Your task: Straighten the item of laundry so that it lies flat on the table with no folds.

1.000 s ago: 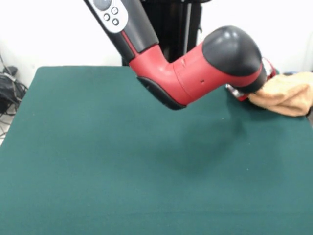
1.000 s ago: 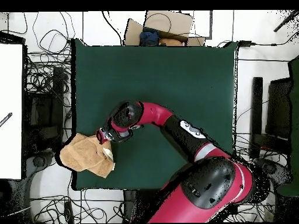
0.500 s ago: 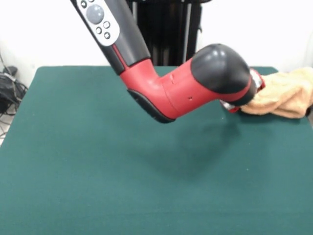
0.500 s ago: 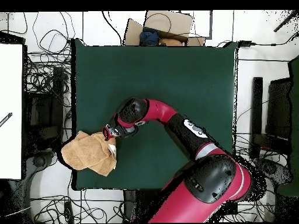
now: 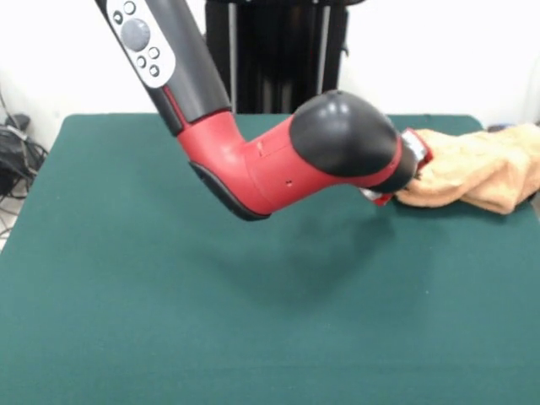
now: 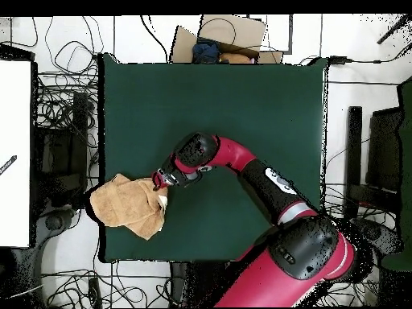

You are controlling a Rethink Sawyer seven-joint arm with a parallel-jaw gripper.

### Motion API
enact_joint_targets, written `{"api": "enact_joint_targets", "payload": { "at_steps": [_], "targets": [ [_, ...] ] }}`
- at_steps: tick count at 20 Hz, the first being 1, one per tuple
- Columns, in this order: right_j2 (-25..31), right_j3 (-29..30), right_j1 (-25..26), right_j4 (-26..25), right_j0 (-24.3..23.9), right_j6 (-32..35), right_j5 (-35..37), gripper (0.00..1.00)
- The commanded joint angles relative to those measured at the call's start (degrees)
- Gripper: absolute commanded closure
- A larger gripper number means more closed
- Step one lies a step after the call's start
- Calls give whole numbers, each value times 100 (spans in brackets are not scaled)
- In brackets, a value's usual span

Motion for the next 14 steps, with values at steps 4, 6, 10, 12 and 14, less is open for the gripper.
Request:
{"api": "enact_joint_targets", "payload": {
  "at_steps": [4, 6, 10, 12, 14],
  "targets": [
    [-501, -1279, 290, -723, -93, -2060, 849, 100],
    [-510, -1396, 360, -762, -88, -2193, 875, 100],
    [-519, -1589, 487, -776, -82, -2442, 1002, 100],
    [-526, -1675, 529, -784, -79, -2551, 1051, 100],
    [-530, -1691, 532, -785, -102, -2638, 1089, 100]
  ]
}}
